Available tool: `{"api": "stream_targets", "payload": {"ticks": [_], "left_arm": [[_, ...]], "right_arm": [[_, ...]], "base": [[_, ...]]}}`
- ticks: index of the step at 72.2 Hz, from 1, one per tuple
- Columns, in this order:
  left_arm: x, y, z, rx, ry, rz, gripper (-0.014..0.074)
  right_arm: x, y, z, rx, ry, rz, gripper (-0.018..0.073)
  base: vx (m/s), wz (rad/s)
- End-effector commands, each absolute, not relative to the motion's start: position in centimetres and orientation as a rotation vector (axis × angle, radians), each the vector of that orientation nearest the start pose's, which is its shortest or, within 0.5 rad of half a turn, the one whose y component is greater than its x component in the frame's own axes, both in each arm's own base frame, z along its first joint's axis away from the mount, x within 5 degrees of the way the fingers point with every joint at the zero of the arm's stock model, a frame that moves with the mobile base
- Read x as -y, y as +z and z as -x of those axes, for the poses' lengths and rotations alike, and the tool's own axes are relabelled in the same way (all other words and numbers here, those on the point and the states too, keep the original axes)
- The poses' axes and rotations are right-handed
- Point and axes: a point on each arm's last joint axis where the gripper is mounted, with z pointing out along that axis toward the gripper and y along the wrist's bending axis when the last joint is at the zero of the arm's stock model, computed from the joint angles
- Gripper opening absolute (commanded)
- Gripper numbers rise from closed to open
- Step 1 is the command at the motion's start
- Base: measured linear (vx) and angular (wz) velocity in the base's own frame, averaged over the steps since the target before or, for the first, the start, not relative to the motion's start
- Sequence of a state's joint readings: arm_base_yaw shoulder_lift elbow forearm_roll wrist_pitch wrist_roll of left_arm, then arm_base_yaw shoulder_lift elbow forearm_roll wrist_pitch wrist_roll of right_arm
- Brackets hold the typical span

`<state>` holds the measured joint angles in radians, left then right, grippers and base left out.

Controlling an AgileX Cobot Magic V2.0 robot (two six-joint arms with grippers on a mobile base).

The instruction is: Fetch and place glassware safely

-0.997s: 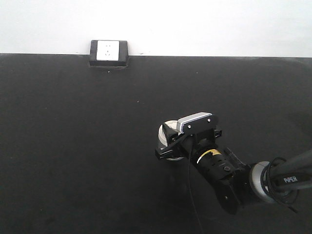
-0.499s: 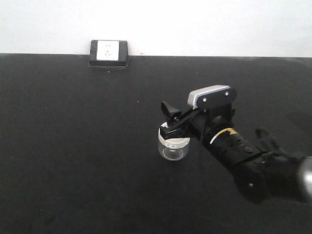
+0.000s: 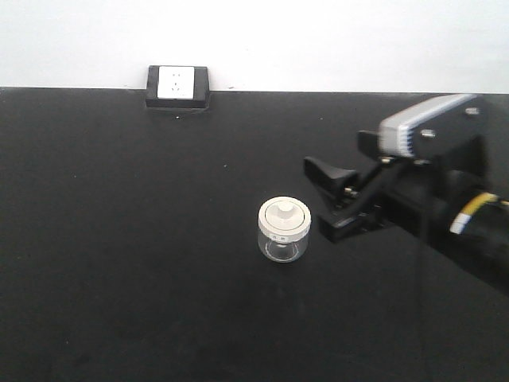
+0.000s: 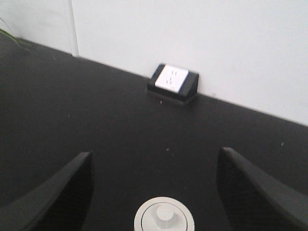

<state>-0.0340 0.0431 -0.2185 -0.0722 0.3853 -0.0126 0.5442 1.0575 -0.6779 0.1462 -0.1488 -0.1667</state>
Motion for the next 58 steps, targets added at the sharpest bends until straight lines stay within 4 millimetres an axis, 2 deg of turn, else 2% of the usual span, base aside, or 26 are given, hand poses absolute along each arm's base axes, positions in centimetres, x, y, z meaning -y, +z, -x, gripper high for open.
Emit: {"api": "stream_targets", "payload": {"ticks": [1, 16, 24, 34, 45, 58], "left_arm": [[0.4, 26.4, -4.6, -1.606, -0.121, 0.029, -0.0007], [0.4, 26.4, -4.6, -1.606, -0.121, 0.029, -0.0007], [0.4, 26.4, -4.6, -1.606, -0.121, 0.029, -0.0007], [0.4, 26.4, -4.6, -1.606, -0.121, 0.029, -0.0007], [0.4, 26.4, -4.6, -1.606, -0.121, 0.029, -0.0007], [0.4, 26.4, -4.6, -1.606, -0.121, 0.029, -0.0007]], "right_arm": [[-10.1, 34.8, -17.5, -1.513, 0.362, 0.430, 0.0519], [-6.0, 34.6, -13.2, -1.472, 0.313, 0.337, 0.0519], [-4.5, 34.3, -11.2, -1.501, 0.266, 0.331, 0.0519], [-3.4, 34.2, -8.4, -1.524, 0.218, 0.385, 0.0519], [-2.3, 33.9, -5.2, -1.459, 0.213, 0.392, 0.0519], [-1.5, 31.5, -3.1, -1.396, 0.222, 0.371, 0.0519]], "base": [[0.00, 0.00], [0.00, 0.00], [0.00, 0.00], [0.00, 0.00], [0.00, 0.00], [0.00, 0.00]]}}
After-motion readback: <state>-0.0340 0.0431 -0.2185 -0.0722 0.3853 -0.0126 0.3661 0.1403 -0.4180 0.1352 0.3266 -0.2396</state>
